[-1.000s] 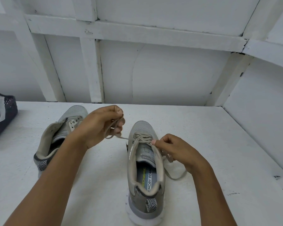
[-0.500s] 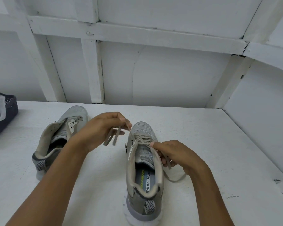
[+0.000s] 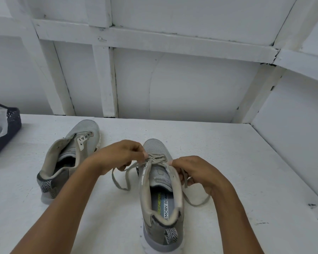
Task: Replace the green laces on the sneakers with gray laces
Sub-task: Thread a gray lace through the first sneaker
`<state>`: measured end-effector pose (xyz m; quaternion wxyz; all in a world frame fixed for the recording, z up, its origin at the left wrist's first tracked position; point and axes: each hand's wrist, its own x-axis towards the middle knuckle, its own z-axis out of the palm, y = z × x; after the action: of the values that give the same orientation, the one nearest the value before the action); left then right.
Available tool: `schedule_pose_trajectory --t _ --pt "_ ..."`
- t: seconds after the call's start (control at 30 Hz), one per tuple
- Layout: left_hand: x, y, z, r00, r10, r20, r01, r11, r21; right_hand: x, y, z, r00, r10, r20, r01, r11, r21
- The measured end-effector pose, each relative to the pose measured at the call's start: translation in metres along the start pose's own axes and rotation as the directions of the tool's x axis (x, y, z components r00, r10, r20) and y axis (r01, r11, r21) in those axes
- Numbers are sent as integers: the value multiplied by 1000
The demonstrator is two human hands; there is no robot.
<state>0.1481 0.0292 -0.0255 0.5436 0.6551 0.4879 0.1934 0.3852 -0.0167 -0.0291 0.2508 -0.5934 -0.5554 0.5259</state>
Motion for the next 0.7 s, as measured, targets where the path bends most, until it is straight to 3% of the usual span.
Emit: schedule_pose_trajectory --t 0.1,0.2,0.3,0.43,0.57,0.7 --pt "-4 -1 -2 994 -10 110 -2 994 109 2 3 0 1000 7 -9 -7 1000 30" --pt "-4 -5 -5 995 58 86 -71 986 154 7 9 2 995 -4 -96 10 998 64" --pt "-2 -7 -4 990 119 78 -132 973 190 12 7 1 969 -148 -200 148 989 -14" --pt "3 -10 -4 984 177 38 -180 936 301 14 -11 0 951 -305 -49 292 939 -181" --pt "2 -13 -5 978 208 -37 -178 905 385 21 -27 6 951 -293 95 308 885 -349" --pt "0 -15 -7 966 252 -57 -211 897 389 32 -29 12 961 -255 104 275 883 -380"
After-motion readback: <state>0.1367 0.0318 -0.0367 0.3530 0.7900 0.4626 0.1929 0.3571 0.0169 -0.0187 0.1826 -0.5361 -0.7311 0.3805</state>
